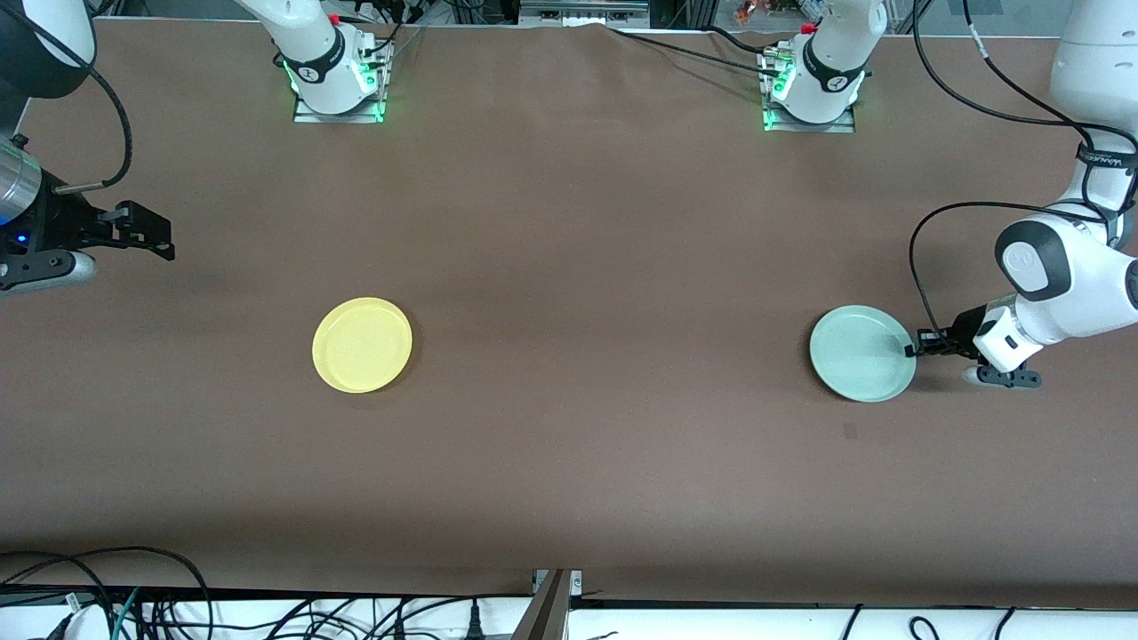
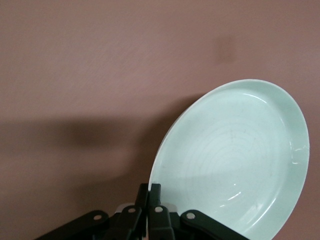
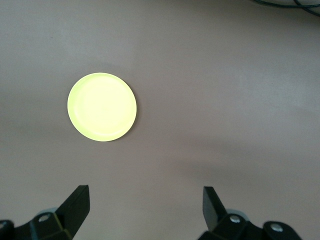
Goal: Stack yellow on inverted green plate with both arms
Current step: 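Lift the green plate by its rim with the left gripper, tilting it upright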
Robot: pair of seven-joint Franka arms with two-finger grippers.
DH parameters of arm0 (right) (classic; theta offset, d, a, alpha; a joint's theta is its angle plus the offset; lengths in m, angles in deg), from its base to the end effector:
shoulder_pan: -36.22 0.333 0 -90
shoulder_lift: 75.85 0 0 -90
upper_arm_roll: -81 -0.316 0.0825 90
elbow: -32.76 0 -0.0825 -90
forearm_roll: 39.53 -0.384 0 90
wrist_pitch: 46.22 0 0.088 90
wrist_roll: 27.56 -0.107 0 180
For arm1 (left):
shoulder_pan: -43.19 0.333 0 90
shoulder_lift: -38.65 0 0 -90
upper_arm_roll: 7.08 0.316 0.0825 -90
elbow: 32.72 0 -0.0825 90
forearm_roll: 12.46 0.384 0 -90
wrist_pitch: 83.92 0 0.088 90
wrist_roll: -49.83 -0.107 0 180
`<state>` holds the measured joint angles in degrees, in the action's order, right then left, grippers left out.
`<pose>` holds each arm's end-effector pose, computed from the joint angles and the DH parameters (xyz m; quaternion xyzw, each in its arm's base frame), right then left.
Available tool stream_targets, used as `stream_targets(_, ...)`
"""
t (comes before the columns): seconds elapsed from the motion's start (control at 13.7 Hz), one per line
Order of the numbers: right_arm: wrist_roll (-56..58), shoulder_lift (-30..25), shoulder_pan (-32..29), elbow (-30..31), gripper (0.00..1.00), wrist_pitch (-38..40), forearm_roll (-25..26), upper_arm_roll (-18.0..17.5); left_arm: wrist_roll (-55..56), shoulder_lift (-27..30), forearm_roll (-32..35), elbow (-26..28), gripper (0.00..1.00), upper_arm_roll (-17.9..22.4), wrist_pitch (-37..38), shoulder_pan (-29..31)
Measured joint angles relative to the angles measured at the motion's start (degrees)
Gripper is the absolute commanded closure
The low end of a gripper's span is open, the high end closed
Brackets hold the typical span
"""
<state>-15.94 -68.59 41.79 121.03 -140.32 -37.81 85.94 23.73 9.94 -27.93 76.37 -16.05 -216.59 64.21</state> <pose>0.5971 0.0066 0.5723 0.9938 0.1082 -0.0141 0.0191 0.6089 0.1291 0.2314 0.9900 -0.0182 0.0016 0.1396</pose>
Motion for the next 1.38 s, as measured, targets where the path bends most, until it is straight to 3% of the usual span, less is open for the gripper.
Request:
stream_targets(0.15,0.00,0.00,0.00,0.00,0.00,0.00,-0.02,0.00,4.33,2.08,5.51,-2.44,1.00,-1.95,1.16,-2.50)
stream_targets(0.29,0.00,0.00,0.00,0.00,0.00,0.00,-0.04,0.01,12.81,4.23,15.42,-4.01,1.00,-2.42,1.49,-7.99)
stream_targets(0.51,0.00,0.00,0.00,-0.01,0.00,0.00,-0.07,0.03,30.38,6.72,35.82,-5.19,1.00,-2.71,3.01,-18.56)
stream_targets(0.73,0.00,0.00,0.00,-0.01,0.00,0.00,-0.09,0.06,50.21,6.96,57.22,-7.00,1.00,-3.01,13.20,-31.04)
stream_targets(1.02,0.00,0.00,0.00,-0.02,0.00,0.00,-0.09,0.08,66.00,1.75,76.20,-11.41,1.00,-2.85,30.93,-48.21)
stream_targets(1.38,0.00,-0.01,0.00,-0.05,0.00,0.00,-0.10,0.08,81.23,-8.40,87.21,-15.05,1.00,-2.16,44.67,-61.44)
